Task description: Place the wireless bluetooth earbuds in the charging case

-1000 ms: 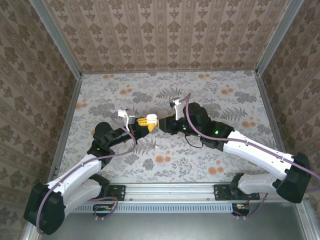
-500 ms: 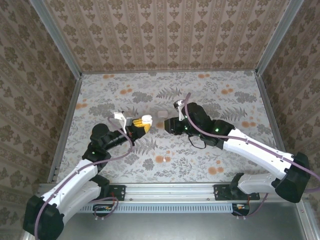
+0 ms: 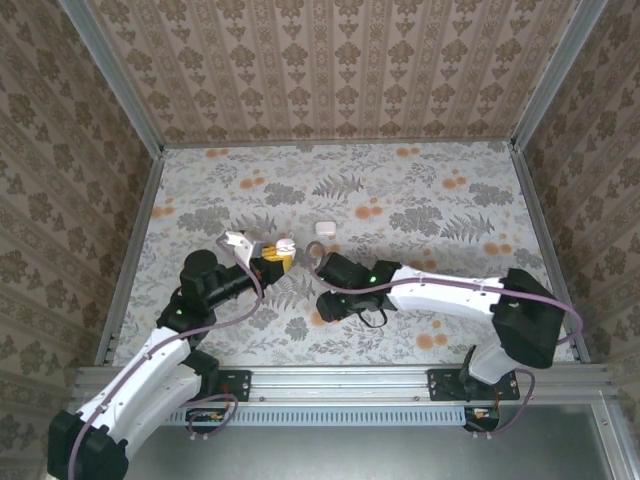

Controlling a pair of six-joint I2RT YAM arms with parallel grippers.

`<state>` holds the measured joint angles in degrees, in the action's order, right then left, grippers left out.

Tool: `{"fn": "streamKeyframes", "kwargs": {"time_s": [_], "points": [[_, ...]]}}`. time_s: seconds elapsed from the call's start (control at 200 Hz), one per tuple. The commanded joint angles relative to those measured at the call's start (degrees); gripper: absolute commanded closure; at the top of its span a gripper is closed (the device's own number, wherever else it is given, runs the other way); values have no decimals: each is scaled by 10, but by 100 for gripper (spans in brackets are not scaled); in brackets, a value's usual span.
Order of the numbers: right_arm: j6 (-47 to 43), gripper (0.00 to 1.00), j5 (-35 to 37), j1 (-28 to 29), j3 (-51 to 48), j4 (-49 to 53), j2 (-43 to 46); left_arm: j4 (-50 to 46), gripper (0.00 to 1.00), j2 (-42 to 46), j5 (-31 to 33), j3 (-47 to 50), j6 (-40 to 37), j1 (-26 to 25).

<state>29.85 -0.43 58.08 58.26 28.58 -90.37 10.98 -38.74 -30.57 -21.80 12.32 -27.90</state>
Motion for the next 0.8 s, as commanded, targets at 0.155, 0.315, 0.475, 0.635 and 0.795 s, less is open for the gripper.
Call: {"fn": "streamKeyframes", "kwargs": {"time_s": [0.155,0.315,0.475,0.635,0.795], "points": [[-183,56,-2,-1,89,96,-87,-64,100,54,20,1,-23,6],[-220,55,-24,-1,127,126,-128,-87,100,79,32,5,-26,8],[-234,55,-23,-1,149,144,-160,-99,100,87,34,5,-26,12],[-243,53,-25,-1,160,153,-182,-105,100,93,34,8,-26,15],[-246,53,-24,-1,165,156,-201,-109,100,102,34,11,-24,14]]}}
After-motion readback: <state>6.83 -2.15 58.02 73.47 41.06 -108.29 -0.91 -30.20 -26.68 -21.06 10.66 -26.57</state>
